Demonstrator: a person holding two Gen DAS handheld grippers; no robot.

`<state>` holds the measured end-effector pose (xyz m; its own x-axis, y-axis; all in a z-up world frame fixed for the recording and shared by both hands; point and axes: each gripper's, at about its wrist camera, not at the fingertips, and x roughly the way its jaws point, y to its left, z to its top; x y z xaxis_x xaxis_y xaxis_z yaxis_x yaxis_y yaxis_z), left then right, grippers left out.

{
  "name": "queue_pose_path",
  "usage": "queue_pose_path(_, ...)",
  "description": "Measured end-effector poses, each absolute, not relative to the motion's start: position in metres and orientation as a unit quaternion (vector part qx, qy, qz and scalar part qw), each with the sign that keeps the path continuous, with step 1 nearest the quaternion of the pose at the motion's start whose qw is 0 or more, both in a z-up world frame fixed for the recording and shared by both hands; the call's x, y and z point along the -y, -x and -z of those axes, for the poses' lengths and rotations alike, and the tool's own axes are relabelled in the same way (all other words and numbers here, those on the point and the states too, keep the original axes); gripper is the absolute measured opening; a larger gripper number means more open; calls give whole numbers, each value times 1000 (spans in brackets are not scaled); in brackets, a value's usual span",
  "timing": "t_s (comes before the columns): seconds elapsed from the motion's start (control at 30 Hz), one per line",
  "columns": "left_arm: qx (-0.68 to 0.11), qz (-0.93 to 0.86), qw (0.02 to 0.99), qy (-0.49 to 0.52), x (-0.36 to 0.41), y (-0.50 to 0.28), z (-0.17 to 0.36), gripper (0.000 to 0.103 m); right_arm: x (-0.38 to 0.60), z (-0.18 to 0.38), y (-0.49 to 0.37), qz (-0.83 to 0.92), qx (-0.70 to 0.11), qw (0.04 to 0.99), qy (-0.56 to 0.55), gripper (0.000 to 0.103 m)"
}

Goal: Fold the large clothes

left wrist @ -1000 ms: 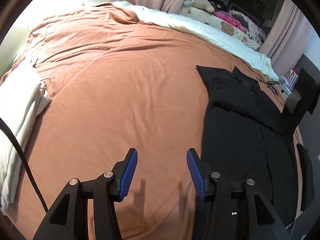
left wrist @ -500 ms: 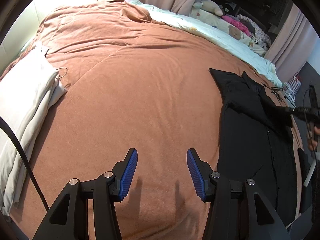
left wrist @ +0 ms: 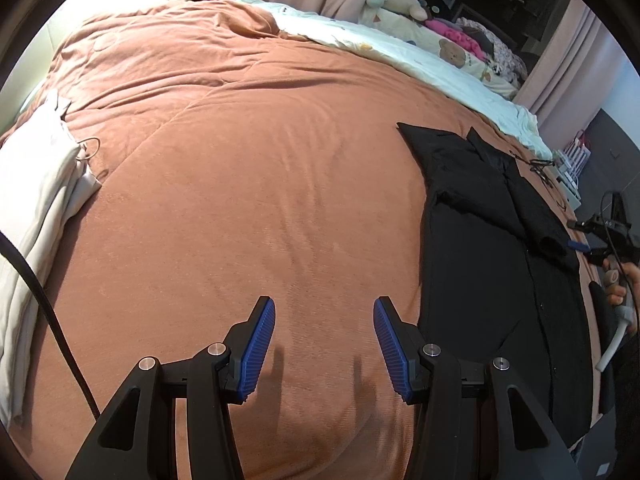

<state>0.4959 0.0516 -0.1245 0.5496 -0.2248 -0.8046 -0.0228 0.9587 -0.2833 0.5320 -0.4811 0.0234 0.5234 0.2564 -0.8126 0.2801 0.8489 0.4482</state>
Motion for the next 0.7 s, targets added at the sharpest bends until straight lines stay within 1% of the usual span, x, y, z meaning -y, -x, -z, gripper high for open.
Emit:
queue_pose_path(0.13, -475, 56, 869, 127, -52, -499, 127, 54, 509, -13, -521, 46, -476, 833, -278, 56)
queue_pose_path(0.23, -477, 55, 867, 130, -53, -503, 131, 54, 522, -1, -523, 60, -492, 820, -286, 56)
queue_pose_path(0.33, -478, 57, 867, 133, -53, -505, 134, 54, 515, 7, -530, 72, -498, 815, -287, 56)
queue_pose_path(0.37, -478, 59, 866, 132, -52, -505, 134, 54, 517, 7, -530, 63, -493, 818, -291, 50)
queue_pose_path(0.43, -480, 58, 866, 129, -52, -505, 136, 54, 513, 3, -527, 45, -495, 818, -291, 31)
queue_pose_path(0.47, -481, 58, 866, 128, -53, -504, 137, 54, 510, -1, -525, 37, -493, 820, -289, 26)
queue_pose_path(0.6, -480, 55, 865, 134, -58, -504, 138, 54, 497, -32, -522, -1, -464, 844, -270, 24)
queue_pose_path(0.7, -477, 54, 866, 138, -61, -501, 136, 54, 466, -53, -525, -34, -443, 858, -258, 24)
